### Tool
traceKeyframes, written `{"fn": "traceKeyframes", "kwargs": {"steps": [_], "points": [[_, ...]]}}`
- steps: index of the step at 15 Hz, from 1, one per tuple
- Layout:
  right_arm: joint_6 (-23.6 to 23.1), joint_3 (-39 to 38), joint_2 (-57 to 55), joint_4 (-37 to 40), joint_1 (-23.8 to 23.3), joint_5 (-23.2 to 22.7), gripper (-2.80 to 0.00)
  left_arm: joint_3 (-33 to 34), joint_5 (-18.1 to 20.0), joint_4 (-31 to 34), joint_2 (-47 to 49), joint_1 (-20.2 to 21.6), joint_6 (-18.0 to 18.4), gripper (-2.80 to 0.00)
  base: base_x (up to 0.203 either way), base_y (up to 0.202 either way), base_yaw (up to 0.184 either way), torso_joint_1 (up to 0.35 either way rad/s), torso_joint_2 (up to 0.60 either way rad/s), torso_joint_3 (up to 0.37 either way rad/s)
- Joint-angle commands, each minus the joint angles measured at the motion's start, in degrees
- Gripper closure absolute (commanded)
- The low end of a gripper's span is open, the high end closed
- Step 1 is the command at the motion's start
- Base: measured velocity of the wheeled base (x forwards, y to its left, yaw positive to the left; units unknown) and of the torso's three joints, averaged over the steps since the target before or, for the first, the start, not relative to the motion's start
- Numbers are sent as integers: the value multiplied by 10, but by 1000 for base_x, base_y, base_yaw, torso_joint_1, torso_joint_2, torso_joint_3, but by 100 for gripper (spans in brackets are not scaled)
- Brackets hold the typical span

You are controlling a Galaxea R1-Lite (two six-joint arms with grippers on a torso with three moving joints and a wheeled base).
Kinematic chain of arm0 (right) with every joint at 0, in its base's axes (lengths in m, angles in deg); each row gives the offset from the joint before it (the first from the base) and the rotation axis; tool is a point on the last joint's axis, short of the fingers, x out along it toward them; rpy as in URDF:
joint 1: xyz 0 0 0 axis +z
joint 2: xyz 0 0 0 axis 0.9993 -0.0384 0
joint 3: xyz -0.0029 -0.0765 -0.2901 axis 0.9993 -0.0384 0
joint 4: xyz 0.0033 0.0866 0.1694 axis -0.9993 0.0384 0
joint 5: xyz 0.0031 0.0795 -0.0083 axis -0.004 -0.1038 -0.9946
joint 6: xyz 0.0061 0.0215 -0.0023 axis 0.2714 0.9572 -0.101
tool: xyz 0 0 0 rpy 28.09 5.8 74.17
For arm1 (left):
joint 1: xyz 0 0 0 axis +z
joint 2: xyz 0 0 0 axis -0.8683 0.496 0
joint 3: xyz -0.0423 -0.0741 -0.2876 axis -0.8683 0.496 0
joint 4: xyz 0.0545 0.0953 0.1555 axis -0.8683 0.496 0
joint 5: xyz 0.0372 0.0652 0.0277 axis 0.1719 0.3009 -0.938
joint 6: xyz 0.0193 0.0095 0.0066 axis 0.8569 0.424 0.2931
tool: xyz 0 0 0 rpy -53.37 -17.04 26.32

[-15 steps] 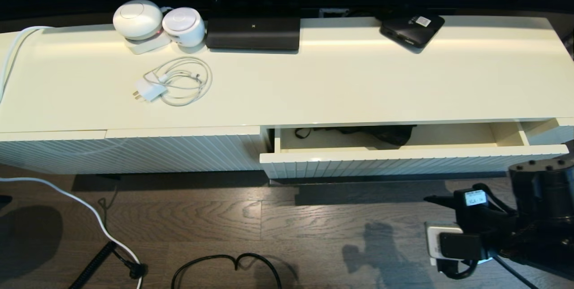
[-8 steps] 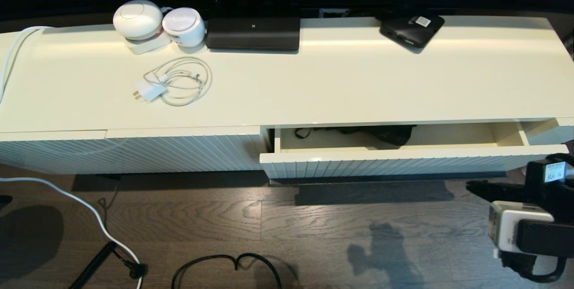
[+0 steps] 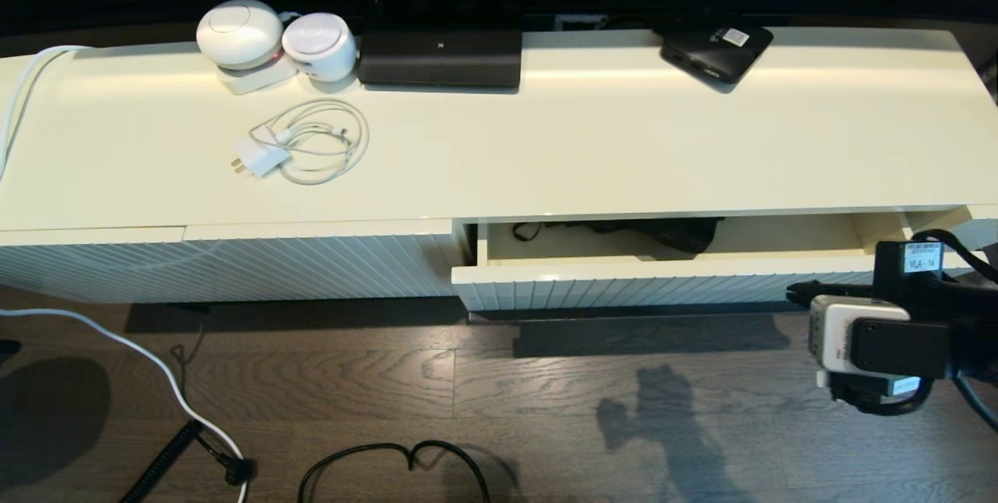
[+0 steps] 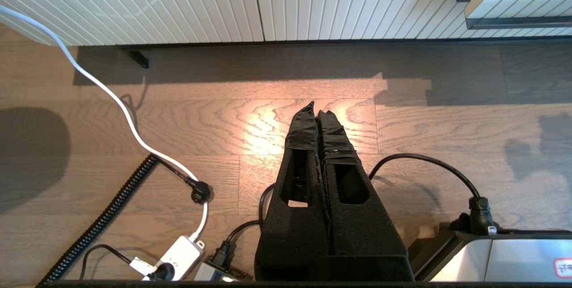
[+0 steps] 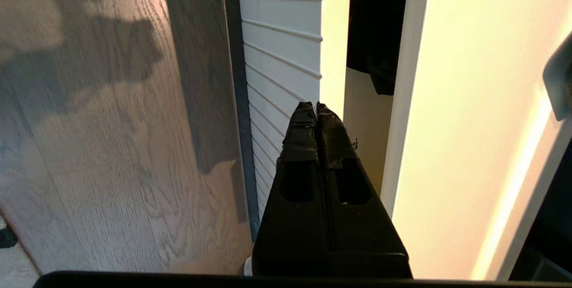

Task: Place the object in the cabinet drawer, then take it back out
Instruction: Open the drawer

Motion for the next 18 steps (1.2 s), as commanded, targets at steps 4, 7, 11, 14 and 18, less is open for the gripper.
{"fn": "traceKeyframes", "kwargs": {"steps": [4, 7, 11, 14, 18], "points": [[8, 45, -80, -29, 0, 1, 0, 0, 0, 0, 0, 1, 0, 0, 0, 0, 0, 0, 0, 0], [8, 53, -88, -38, -1, 1, 0, 0, 0, 0, -1, 0, 0, 0, 0, 0, 0, 0, 0, 0], [8, 60, -109, -71, -10, 2, 0, 0, 0, 0, -1, 0, 0, 0, 0, 0, 0, 0, 0, 0], [8, 64, -119, -74, -11, 1, 0, 0, 0, 0, -1, 1, 0, 0, 0, 0, 0, 0, 0, 0], [8, 71, -133, -74, -11, 1, 0, 0, 0, 0, -1, 0, 0, 0, 0, 0, 0, 0, 0, 0]]}}
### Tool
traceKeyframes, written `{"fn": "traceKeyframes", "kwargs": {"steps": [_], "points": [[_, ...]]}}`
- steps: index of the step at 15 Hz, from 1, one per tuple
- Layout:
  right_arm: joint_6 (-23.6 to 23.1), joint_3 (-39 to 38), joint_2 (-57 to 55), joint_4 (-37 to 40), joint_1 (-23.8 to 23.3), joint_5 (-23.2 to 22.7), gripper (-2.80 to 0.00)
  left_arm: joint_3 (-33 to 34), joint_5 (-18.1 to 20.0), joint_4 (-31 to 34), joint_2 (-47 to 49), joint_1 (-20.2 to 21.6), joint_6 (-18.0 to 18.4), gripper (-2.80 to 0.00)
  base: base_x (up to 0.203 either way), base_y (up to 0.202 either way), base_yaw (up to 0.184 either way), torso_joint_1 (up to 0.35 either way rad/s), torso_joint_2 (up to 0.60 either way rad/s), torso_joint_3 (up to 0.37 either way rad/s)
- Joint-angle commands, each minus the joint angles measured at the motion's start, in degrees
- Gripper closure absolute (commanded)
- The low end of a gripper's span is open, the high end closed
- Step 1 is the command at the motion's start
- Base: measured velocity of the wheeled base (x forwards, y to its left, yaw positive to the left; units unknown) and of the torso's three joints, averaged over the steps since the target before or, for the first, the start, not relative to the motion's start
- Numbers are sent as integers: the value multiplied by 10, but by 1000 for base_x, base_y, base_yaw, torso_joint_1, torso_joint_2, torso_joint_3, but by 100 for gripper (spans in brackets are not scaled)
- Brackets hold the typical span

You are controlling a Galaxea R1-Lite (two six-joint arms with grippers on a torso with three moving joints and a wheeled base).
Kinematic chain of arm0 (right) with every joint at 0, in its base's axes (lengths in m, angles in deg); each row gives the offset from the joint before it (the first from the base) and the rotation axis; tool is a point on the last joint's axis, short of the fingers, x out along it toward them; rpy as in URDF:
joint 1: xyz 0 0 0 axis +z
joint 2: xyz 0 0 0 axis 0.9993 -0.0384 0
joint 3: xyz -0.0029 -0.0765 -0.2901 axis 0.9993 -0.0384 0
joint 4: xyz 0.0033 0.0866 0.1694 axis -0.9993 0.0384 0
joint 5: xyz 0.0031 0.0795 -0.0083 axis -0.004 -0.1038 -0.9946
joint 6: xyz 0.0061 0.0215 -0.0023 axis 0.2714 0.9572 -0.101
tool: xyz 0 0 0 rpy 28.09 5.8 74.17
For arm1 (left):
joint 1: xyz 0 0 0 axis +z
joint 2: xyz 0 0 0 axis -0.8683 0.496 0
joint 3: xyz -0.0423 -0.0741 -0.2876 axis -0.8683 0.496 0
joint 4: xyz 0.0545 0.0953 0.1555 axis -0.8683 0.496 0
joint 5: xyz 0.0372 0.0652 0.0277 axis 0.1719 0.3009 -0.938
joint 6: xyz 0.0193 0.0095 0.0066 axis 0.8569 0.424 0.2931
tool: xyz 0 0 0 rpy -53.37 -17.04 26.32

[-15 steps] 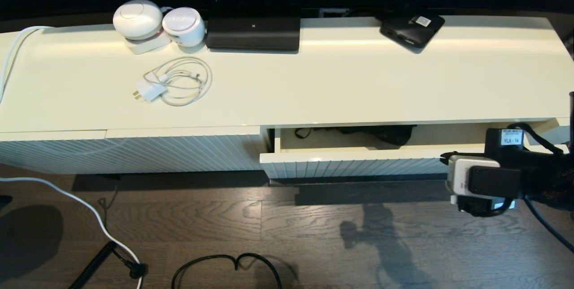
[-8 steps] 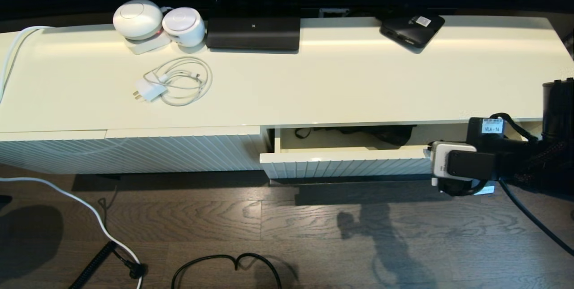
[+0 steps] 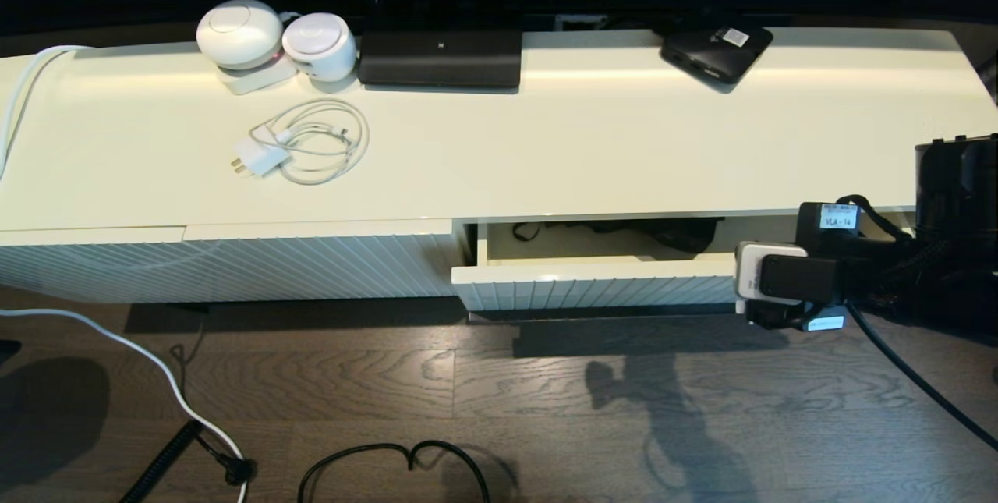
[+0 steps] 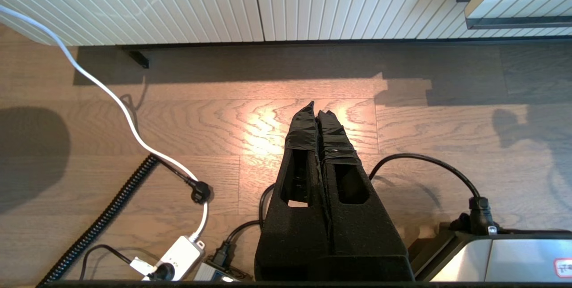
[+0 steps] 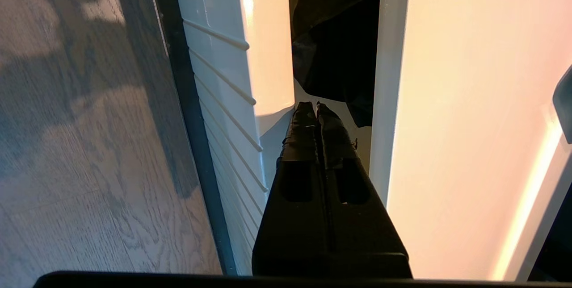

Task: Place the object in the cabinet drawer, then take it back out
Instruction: Open the drawer

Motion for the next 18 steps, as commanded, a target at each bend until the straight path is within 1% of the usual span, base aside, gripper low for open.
{"fn": "traceKeyframes", "kwargs": {"steps": [1, 7, 18], "points": [[-4, 6, -12, 0, 0, 0, 0, 0, 0, 0, -1, 0, -1, 0, 0, 0, 0, 0, 0, 0], [-4, 16, -24, 0, 0, 0, 0, 0, 0, 0, -1, 0, -1, 0, 0, 0, 0, 0, 0, 0], [-8, -30, -7, 33, 7, 1, 0, 0, 0, 0, -1, 0, 0, 0, 0, 0, 0, 0, 0, 0]]}}
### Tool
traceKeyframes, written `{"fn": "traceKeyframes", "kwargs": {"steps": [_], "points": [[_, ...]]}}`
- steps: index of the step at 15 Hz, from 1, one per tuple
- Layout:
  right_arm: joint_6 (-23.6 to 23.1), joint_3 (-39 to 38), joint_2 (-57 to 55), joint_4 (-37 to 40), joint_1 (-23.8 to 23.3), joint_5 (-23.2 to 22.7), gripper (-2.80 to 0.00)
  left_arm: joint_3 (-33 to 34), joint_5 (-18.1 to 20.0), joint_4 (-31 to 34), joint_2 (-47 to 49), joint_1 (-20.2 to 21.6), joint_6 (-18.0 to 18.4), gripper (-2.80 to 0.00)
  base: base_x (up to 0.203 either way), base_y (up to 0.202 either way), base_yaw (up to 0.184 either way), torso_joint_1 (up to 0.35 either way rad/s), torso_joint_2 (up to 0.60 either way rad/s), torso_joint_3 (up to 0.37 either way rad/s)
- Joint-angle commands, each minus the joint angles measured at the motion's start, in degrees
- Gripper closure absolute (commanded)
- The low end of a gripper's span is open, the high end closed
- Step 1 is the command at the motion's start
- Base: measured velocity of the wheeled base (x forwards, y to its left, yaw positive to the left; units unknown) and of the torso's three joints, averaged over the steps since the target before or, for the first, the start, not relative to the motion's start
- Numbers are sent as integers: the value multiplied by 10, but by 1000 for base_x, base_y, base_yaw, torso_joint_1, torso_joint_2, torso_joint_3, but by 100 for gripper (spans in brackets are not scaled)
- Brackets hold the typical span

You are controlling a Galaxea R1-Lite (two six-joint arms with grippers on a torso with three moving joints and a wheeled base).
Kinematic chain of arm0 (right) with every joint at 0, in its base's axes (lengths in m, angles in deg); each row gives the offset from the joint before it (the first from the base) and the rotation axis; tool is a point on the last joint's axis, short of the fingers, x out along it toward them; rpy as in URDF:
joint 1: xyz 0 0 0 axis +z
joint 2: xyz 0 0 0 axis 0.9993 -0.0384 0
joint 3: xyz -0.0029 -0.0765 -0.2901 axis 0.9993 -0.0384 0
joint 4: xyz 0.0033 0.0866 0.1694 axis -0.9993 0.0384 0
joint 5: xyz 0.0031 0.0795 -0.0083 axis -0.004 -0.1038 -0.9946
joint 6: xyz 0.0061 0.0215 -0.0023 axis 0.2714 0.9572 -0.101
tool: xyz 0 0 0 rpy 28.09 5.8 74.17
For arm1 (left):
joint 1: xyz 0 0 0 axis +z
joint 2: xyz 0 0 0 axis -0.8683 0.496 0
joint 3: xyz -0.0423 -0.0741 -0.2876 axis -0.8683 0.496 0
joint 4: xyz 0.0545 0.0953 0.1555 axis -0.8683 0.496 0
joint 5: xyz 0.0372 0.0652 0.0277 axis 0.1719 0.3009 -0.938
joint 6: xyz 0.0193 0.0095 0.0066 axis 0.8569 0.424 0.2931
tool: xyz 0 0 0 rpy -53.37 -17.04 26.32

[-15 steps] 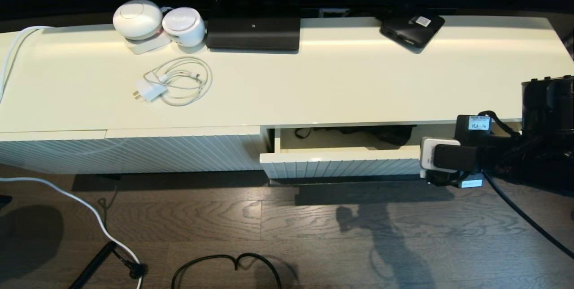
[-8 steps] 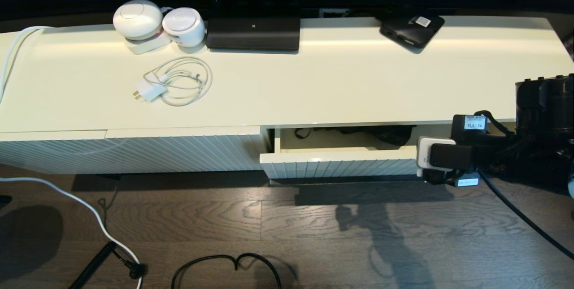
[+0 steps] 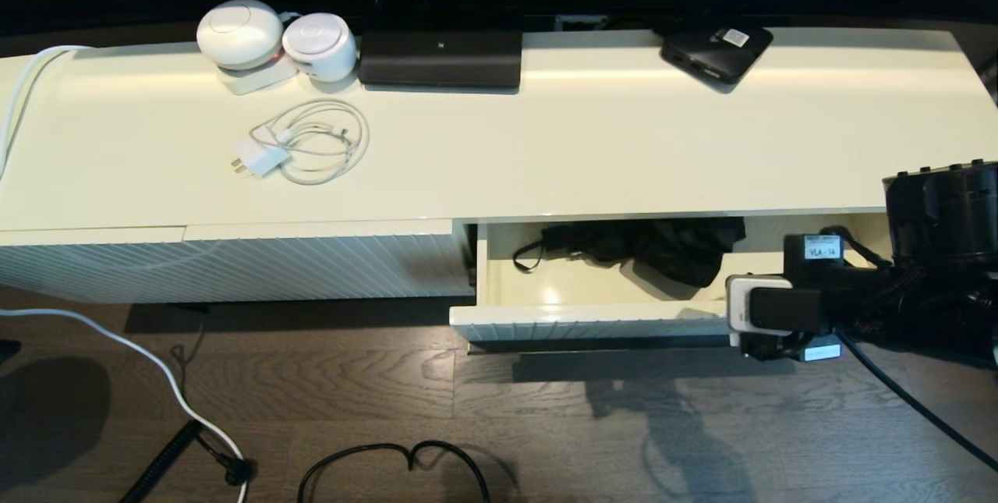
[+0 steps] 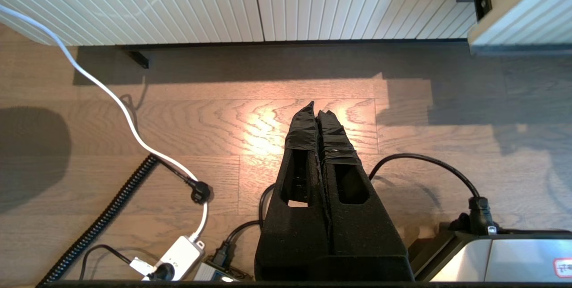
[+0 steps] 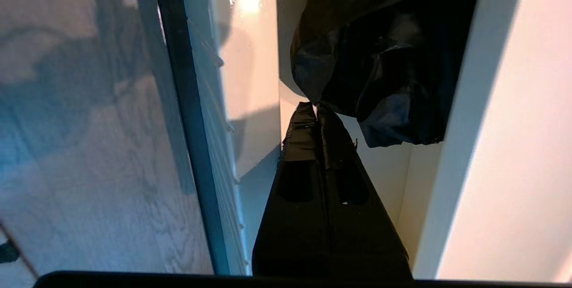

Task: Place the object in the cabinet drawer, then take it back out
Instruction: Open the drawer

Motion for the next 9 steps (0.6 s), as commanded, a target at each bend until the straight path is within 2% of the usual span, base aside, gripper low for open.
{"fn": "traceKeyframes", "kwargs": {"steps": [1, 9], "points": [[-4, -15, 2, -2, 2, 0, 0, 0, 0, 0, -1, 0, -1, 0, 0, 0, 0, 0, 0, 0], [-6, -63, 26, 32, 6, 0, 0, 0, 0, 0, -1, 1, -1, 0, 0, 0, 0, 0, 0, 0]]}}
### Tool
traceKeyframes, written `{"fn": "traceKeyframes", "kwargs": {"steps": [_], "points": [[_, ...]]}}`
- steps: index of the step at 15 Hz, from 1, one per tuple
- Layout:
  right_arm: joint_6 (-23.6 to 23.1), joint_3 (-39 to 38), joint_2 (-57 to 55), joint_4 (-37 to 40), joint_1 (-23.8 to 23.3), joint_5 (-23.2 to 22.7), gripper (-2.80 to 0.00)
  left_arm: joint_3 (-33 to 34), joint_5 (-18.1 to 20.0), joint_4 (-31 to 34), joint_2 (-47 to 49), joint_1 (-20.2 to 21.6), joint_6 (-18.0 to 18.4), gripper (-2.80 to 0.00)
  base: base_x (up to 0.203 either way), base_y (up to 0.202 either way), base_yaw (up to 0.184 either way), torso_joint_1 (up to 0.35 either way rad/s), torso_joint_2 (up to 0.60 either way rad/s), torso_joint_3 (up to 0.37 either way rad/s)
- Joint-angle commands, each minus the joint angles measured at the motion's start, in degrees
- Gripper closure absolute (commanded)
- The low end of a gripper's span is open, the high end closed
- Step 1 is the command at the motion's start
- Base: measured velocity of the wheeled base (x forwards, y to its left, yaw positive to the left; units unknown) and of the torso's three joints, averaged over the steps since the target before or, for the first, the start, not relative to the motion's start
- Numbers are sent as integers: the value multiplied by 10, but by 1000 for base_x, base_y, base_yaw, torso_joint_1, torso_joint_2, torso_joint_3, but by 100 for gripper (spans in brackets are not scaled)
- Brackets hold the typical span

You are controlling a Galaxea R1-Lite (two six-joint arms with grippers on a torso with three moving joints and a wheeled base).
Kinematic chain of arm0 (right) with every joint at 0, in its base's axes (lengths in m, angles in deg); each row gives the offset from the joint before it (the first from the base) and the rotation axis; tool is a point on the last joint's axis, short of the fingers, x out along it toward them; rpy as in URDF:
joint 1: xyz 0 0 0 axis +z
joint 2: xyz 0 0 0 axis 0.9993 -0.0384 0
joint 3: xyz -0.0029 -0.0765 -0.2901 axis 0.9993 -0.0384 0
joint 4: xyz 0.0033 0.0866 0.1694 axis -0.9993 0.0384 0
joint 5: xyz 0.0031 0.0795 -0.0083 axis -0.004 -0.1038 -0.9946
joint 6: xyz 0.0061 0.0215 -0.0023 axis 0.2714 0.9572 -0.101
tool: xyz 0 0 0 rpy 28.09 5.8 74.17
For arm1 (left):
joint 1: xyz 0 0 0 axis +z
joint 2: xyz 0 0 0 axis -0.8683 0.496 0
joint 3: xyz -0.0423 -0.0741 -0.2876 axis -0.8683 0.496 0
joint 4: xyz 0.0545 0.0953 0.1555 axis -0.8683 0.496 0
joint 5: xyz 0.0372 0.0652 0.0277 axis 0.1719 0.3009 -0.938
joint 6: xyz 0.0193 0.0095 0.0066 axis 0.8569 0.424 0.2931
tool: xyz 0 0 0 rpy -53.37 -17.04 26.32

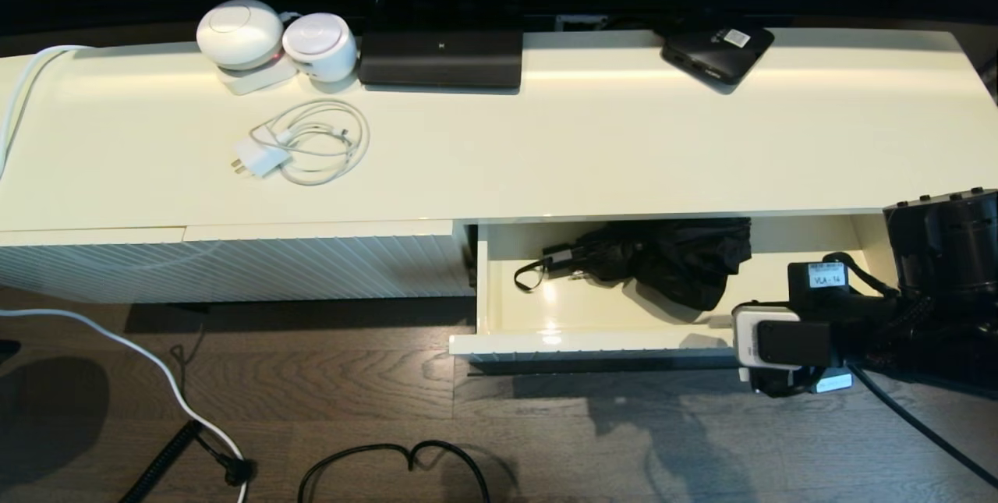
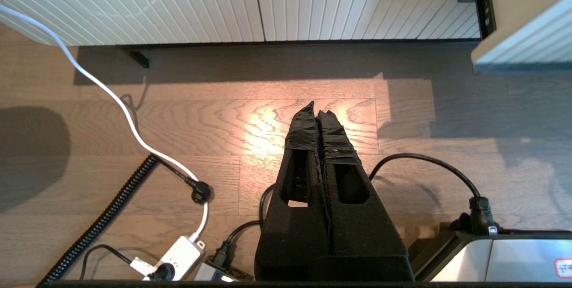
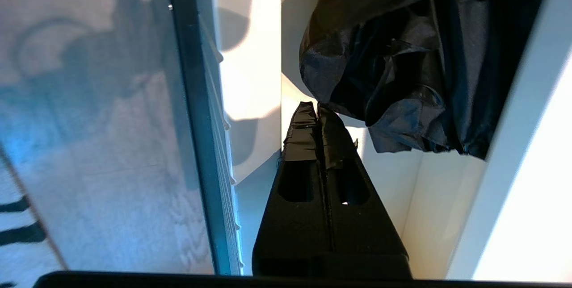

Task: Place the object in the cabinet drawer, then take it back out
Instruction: Open the drawer

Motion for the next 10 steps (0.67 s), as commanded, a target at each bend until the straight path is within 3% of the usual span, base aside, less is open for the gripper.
{"fn": "traceKeyframes", "kwargs": {"steps": [1, 10], "points": [[-4, -14, 12, 6, 3, 0, 0, 0, 0, 0, -1, 1, -1, 0, 0, 0, 0, 0, 0, 0], [-3, -88, 36, 5, 19, 0, 0, 0, 0, 0, -1, 0, -1, 0, 0, 0, 0, 0, 0, 0]]}}
